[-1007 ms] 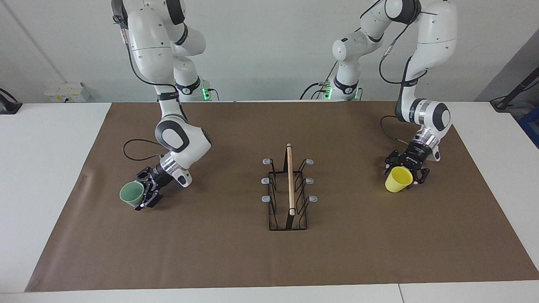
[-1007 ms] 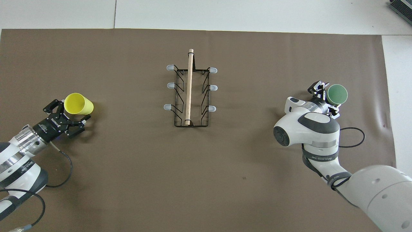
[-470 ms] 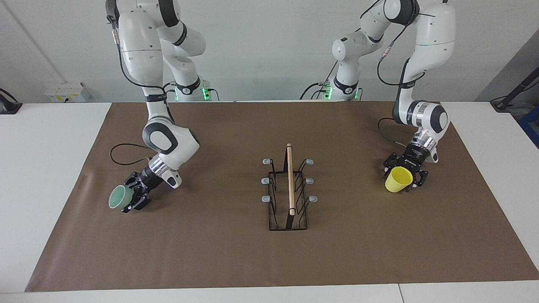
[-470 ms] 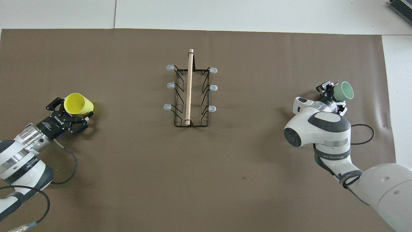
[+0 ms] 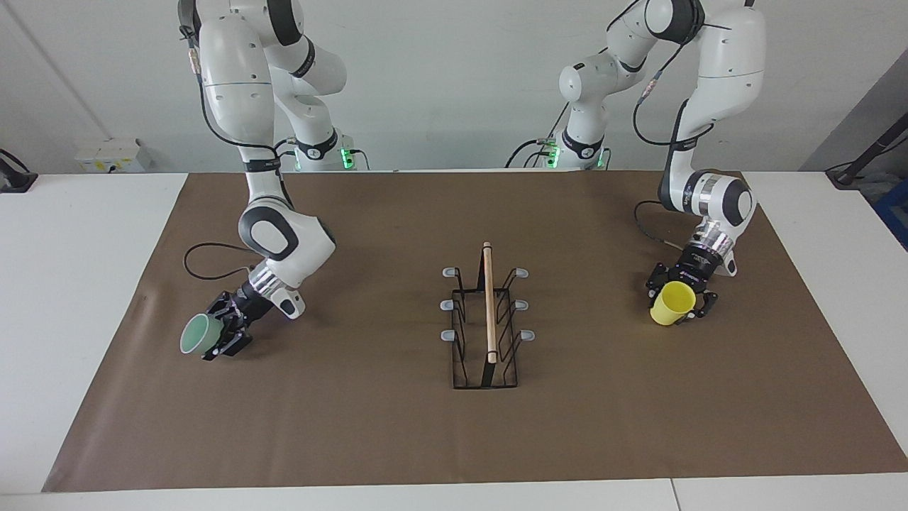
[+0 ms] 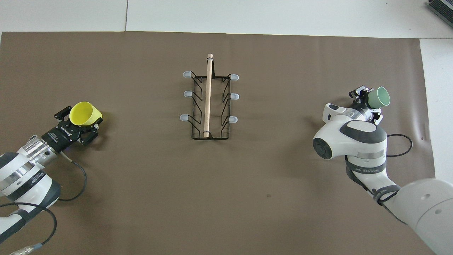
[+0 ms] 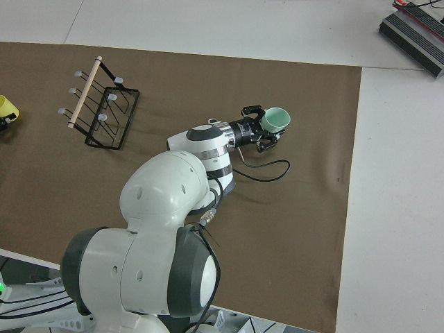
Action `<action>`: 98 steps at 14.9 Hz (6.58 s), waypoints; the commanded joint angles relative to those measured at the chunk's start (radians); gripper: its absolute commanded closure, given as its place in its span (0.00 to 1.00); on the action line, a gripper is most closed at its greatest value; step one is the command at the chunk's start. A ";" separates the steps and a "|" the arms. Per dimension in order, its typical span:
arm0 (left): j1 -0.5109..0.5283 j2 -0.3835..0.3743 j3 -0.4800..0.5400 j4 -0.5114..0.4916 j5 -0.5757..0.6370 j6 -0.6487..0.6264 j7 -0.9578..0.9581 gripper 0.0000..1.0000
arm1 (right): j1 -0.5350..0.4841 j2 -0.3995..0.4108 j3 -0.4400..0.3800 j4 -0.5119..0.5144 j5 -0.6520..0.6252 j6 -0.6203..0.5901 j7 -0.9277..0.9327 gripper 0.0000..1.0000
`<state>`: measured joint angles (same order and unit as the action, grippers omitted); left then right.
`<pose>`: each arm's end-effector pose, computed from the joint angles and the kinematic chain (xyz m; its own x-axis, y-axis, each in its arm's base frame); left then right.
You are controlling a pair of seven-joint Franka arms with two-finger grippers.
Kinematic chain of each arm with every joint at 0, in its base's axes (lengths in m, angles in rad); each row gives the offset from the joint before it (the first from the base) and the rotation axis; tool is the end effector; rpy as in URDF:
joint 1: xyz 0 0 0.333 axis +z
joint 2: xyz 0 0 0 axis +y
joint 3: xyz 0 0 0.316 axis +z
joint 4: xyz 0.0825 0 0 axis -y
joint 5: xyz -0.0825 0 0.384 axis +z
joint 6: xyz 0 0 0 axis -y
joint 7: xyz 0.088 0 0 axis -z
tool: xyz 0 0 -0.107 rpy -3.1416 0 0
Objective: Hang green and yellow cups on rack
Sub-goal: 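Lift the yellow cup with the left gripper while the right gripper lifts the green cup, then carry the yellow cup with the left gripper toward the rack's nearer peg, then lower the yellow cup onto the rack peg and open the left gripper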
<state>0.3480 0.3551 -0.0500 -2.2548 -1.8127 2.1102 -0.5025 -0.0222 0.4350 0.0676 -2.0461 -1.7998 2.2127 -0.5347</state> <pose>0.5191 0.1115 0.2057 -0.1998 0.2576 -0.9454 0.7180 0.6950 0.0377 0.5980 -0.0059 0.2302 -0.0767 0.4094 -0.9091 0.8376 0.5211 0.1640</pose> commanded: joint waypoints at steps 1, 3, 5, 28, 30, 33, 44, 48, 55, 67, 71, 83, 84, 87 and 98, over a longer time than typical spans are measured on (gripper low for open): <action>-0.012 0.015 0.009 0.015 -0.028 0.024 0.038 1.00 | -0.018 0.004 0.011 0.076 0.081 0.034 -0.112 1.00; -0.012 0.012 0.012 0.020 -0.017 0.016 0.082 1.00 | -0.005 0.001 0.011 0.116 0.163 0.045 -0.230 1.00; -0.014 0.007 0.018 0.052 0.022 0.019 0.088 1.00 | -0.002 -0.007 0.012 0.135 0.227 0.048 -0.307 1.00; -0.268 -0.011 0.025 0.687 1.615 -0.097 0.102 1.00 | -0.028 -0.246 0.032 0.159 1.552 0.136 -0.669 1.00; -0.277 -0.021 0.024 0.701 1.619 -0.131 0.105 1.00 | -0.031 -0.269 0.031 0.175 1.710 0.078 -0.671 1.00; -0.314 -0.074 0.024 0.699 1.749 -0.116 0.108 1.00 | -0.024 -0.331 0.038 0.175 1.873 0.033 -0.670 1.00; -0.432 -0.214 0.021 0.701 2.102 -0.309 -0.083 1.00 | -0.025 -0.355 0.061 0.190 2.551 -0.054 -0.683 1.00; -0.489 -0.217 0.021 0.698 2.216 -0.317 -0.295 1.00 | -0.042 -0.369 0.060 0.175 2.715 -0.064 -0.793 1.00; -0.609 -0.238 0.019 0.679 2.357 -0.392 -0.557 1.00 | -0.140 -0.387 0.058 0.169 2.913 -0.212 -1.033 1.00; -0.684 -0.317 0.018 0.506 2.603 -0.227 -0.952 1.00 | -0.150 -0.407 0.058 -0.008 3.292 -0.298 -1.380 1.00; -0.751 -0.329 0.018 0.454 2.643 -0.132 -1.033 1.00 | -0.151 -0.407 0.057 -0.009 3.288 -0.295 -1.380 1.00; -1.010 -0.234 0.018 0.402 2.925 -0.144 -1.462 1.00 | -0.311 -0.414 0.052 -0.008 3.127 -0.424 -1.427 1.00; -1.027 -0.216 0.019 0.402 2.935 -0.148 -1.467 1.00 | -0.311 -0.414 0.052 -0.008 3.127 -0.423 -1.427 1.00; -1.064 -0.180 0.018 0.391 3.018 -0.180 -1.478 1.00 | -0.314 -0.414 0.052 -0.008 3.127 -0.426 -1.427 1.00; -1.103 -0.154 0.019 0.290 3.170 -0.167 -1.605 1.00 | -0.303 -0.412 0.055 -0.005 3.125 -0.424 -1.424 1.00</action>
<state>-0.7374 0.2031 -0.0465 -1.9472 1.3186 1.9476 -2.0561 -0.3195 0.0505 0.1176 -2.0262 1.3398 1.7967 -1.9465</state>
